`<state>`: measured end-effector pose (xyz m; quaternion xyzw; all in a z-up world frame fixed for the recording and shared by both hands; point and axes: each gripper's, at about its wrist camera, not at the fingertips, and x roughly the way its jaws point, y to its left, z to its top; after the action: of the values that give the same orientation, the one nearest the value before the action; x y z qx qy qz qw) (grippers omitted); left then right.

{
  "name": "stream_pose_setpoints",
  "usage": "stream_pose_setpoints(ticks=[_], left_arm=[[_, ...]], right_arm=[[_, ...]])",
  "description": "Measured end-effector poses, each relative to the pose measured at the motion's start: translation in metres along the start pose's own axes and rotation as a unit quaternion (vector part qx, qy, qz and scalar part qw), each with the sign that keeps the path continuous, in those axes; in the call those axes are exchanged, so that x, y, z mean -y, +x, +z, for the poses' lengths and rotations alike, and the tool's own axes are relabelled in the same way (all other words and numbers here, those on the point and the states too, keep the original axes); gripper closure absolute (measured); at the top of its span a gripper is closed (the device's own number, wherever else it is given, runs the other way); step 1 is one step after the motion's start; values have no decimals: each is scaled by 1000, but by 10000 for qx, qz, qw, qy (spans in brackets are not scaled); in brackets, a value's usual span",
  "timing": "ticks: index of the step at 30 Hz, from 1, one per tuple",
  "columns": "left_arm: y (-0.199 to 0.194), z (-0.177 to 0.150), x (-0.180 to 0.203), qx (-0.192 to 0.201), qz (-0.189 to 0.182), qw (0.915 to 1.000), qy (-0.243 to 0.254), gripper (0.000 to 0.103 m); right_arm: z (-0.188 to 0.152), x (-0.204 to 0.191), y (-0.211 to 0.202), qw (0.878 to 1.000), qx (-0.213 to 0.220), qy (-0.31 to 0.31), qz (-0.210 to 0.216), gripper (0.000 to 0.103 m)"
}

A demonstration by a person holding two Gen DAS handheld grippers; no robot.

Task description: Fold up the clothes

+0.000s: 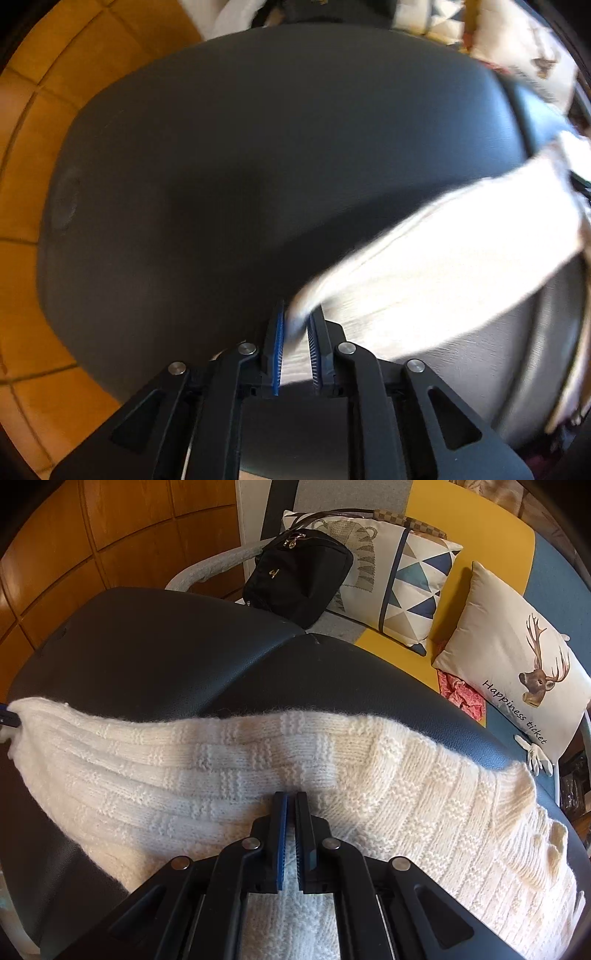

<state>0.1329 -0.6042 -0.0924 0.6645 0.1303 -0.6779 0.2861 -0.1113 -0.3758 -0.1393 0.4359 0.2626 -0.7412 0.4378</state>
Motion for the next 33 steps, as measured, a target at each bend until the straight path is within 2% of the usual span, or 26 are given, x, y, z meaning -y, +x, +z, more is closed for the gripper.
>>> stream_pose_setpoints(ticks=[2, 6, 9, 12, 14, 16, 18, 21, 22, 23, 26, 28, 30, 33], left_arm=[[7, -2, -4, -18, -18, 9998, -200, 88], [15, -14, -15, -144, -291, 9974, -648, 84], [10, -25, -28, -44, -332, 9951, -926, 81], [3, -42, -49, 137, -447, 9880, -1473, 80], [-5, -57, -54, 388, -871, 9802, -1736, 80], [-12, -78, -51, 652, -1588, 9654, -1964, 80], [-14, -90, -39, 875, -2022, 9540, -2032, 80], [-14, -100, -13, 1180, -2257, 9477, -1925, 80], [-12, -100, -4, 1217, -2310, 9471, -1864, 80], [-10, -101, 5, 1253, -2321, 9474, -1811, 80], [0, -95, 25, 1257, -2303, 9494, -1727, 80], [7, -75, 21, 1144, -2136, 9548, -1722, 80], [11, -65, 25, 1056, -2014, 9567, -1816, 80], [15, -49, 21, 1076, -2008, 9547, -1912, 80]], right_arm=[[0, -1, 1, 10000, 1, 10, -35, 101], [2, -2, 2, 9999, -10, 71, -82, 100], [2, -1, 2, 9999, -20, 93, -86, 100], [2, -1, 3, 9998, -29, 143, -118, 100], [4, 0, 3, 9997, -52, 237, -103, 100], [6, 2, 3, 9994, -76, 337, -73, 99], [5, 9, -4, 9984, -47, 547, 122, 96], [-1, 22, -22, 9950, 149, 890, 426, 92], [-3, 27, -31, 9939, 230, 981, 455, 84], [-7, 33, -39, 9928, 277, 1069, 461, 83], [-17, 52, -54, 9910, 235, 1273, 346, 83], [-24, 62, -53, 9902, 82, 1367, 264, 83], [-29, 69, -47, 9899, -54, 1403, 186, 83], [-31, 72, -29, 9892, -336, 1429, 54, 83]])
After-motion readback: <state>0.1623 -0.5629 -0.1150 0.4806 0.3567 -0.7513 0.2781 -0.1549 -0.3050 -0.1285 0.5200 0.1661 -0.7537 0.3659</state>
